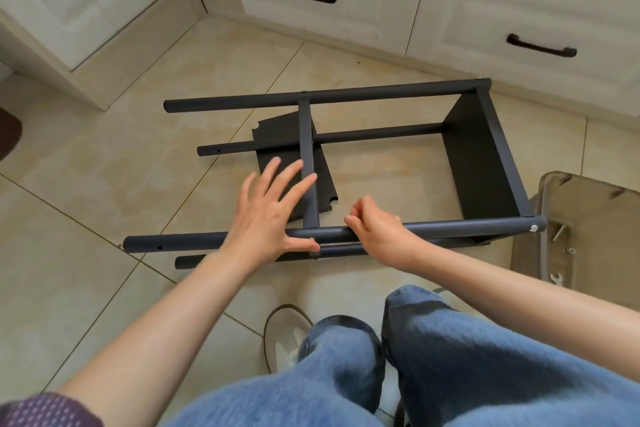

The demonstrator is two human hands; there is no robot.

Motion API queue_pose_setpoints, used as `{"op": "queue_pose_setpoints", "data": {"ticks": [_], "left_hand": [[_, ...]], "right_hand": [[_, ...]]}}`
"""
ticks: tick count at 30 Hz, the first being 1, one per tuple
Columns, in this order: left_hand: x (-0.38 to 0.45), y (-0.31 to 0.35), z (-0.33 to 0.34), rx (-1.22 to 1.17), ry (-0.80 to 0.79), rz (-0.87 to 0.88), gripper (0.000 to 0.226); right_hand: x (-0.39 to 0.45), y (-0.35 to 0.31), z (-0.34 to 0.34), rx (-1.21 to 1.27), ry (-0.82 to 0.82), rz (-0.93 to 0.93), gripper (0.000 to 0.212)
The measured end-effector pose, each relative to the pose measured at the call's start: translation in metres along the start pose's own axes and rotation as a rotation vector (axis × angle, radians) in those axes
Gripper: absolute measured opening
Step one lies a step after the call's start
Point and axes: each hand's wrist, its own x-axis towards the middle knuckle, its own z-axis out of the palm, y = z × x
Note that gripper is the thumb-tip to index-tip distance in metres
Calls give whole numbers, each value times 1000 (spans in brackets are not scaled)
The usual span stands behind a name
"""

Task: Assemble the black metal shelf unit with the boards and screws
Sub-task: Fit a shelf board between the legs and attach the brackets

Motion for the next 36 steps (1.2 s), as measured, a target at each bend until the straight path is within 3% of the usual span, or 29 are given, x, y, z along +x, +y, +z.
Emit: {"op": "queue_pose_setpoints", "data": {"ticks": [3,5,11,16,30,36], "left_hand": [[16,-14,-2,101,-146,205,106],[22,-20,0,128,-187,254,101],[25,-25,10,-102,-182,270,89],[24,-26,13,-280,-141,280,78],[23,-25,20,-441,-111,280,67],[22,-23,19,-451,-108,268,67]], "right_hand": [[0,2,0,1,8,-6,22],[1,3,0,-4,13,6,21],[18,4,-9,-55,-67,11,16],[46,9,-21,-48,-90,-115,5],[103,20,-6,465,-497,-92,9],[109,21,2,527,-603,-78,9]]}}
